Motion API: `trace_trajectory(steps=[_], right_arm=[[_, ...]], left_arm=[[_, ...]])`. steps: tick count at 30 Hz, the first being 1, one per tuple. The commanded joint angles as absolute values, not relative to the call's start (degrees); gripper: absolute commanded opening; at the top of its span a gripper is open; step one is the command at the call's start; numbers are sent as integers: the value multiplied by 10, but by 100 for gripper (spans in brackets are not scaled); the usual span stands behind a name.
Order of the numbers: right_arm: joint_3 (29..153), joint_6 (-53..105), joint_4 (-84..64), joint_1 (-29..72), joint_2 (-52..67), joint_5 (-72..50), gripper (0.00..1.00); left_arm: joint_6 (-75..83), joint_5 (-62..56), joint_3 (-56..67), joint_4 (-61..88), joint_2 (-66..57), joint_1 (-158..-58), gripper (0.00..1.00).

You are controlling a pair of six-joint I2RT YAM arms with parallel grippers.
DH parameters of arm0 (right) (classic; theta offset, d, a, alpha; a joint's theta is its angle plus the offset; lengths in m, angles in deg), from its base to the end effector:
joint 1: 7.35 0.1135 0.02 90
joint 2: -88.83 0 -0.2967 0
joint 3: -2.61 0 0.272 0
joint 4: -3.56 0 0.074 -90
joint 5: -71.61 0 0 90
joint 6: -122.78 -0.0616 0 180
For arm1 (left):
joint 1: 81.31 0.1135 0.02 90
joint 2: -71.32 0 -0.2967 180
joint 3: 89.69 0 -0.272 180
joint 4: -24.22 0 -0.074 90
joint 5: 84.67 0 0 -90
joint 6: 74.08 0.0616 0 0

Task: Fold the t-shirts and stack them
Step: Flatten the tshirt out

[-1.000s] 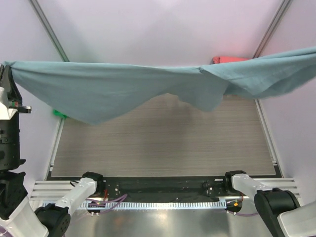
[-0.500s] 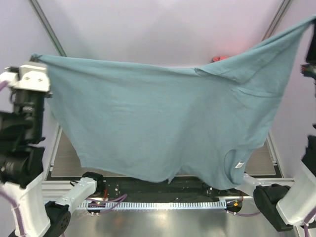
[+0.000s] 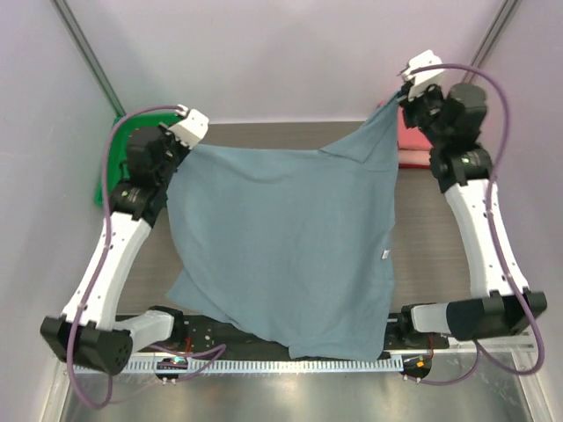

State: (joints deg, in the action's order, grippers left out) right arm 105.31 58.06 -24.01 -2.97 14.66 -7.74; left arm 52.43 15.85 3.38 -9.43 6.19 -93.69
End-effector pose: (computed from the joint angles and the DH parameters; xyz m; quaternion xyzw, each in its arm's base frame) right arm 0.3108 0.0352 0.5311 -0.2427 0.6579 -0.0648 0.7100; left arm 0.2754 -0.0489 0.4561 0.2673 0.7277 0.2008 0.5989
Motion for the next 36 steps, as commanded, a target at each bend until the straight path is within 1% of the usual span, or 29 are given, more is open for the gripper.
trace_trajectory(steps=[1,2,4,5,7,8,9,11,12,13,16,20,23,29,36], right_arm=[[1014,581,-151,-30,118,-66,1],[1006,586,-137,-31,87,-65,1],[993,600,-128,-28,50,-70,1],[994,610,-117,-26,13,-84,1],[1017,618,-111,-27,-32,-94,1],[1032,622,-108,-26,-78,-108,1],[1052,626,-107,-27,-102,-120,1],[1120,625,-108,-26,-151,-146,1],[1144,627,-108,-26,-195,-150,1],[1188,629,-108,-26,-219,-154,1],[1269,630,-110,-26,-297,-167,1],[1347,623,-108,-28,-377,-179,1],[1390,615,-105,-26,-420,-174,1],[1460,606,-107,-26,-476,-181,1],[1453,598,-108,-16,-450,-181,1]], left_arm=[[529,143,58,-5,9,-934,0],[530,145,60,12,-32,-934,0],[528,155,59,29,-73,-934,0],[524,172,49,44,-99,-934,0],[516,185,26,48,-169,-934,0],[511,195,0,48,-192,-934,0],[505,198,-16,48,-235,-934,0],[494,201,-42,48,-271,-934,0],[491,200,-68,48,-290,-934,0],[490,202,-80,49,-323,-934,0],[482,224,-136,50,-389,-934,0],[473,248,-196,50,-456,-926,0],[472,262,-240,32,-495,-920,0],[472,282,-248,39,-513,-914,0],[469,290,-232,41,-489,-905,0]])
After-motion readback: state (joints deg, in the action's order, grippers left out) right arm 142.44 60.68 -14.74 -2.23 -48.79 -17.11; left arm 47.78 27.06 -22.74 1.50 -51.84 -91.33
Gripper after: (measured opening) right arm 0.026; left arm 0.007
